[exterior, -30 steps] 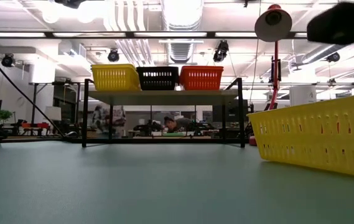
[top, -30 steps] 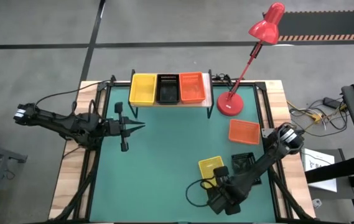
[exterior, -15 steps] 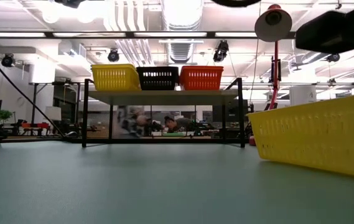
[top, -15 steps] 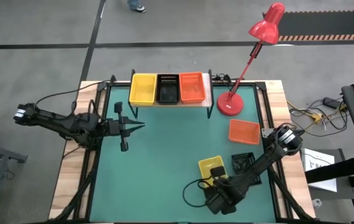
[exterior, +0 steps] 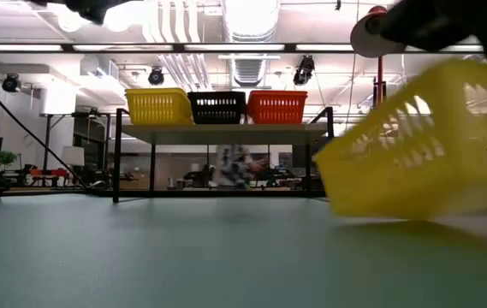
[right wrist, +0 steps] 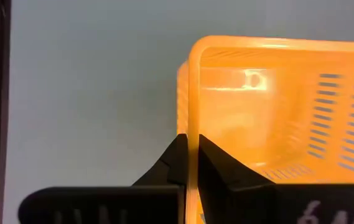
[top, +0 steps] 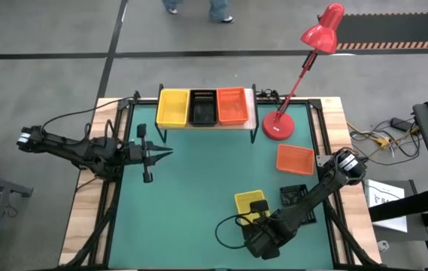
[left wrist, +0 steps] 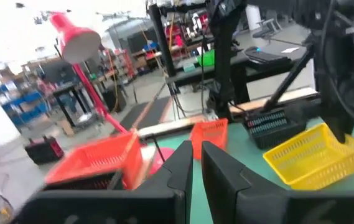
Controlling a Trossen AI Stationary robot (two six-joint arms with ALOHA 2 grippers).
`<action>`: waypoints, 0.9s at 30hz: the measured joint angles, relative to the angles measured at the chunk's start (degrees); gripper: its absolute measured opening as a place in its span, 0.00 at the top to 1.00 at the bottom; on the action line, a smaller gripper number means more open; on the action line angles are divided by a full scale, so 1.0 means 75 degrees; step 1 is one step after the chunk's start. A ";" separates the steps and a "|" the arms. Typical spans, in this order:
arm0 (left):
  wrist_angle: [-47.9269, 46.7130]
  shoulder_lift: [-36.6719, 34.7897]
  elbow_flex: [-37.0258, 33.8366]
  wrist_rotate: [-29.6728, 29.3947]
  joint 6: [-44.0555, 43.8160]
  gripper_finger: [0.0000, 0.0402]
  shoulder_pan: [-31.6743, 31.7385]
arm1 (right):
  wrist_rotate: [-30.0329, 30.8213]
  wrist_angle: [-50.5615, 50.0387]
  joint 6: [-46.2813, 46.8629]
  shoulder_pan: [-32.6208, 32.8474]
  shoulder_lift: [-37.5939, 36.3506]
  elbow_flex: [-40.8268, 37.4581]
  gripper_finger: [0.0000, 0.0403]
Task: Stack baskets on shelf by color
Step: Stack the yellow bin on top of the yellow bin on the shelf
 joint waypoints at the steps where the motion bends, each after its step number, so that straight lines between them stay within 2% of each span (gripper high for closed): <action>1: -0.0010 -0.0020 -0.0096 0.0000 -0.0100 0.96 0.0000 | 0.0102 -0.0019 -0.0016 -0.0038 -0.0022 0.0098 0.98; 8: 0.0102 -0.0184 -0.0339 0.0000 -0.0115 0.96 0.0003 | 0.0722 -0.0753 -0.0159 -0.0376 -0.0176 0.0987 0.98; 15: 0.0020 -0.0603 -0.0367 -0.0003 -0.0106 0.96 0.0003 | 0.1171 -0.0791 -0.0721 -0.0844 -0.0184 0.2289 0.98; 22: -0.0004 -0.1216 -0.0757 -0.0003 -0.0097 0.96 0.0009 | 0.1857 -0.0775 -0.1967 -0.1215 -0.0184 0.3581 0.98; 27: 0.0024 -0.1810 -0.0896 -0.0006 -0.0094 0.96 0.0009 | 0.2135 -0.0614 -0.2726 -0.1708 -0.0190 0.4097 0.98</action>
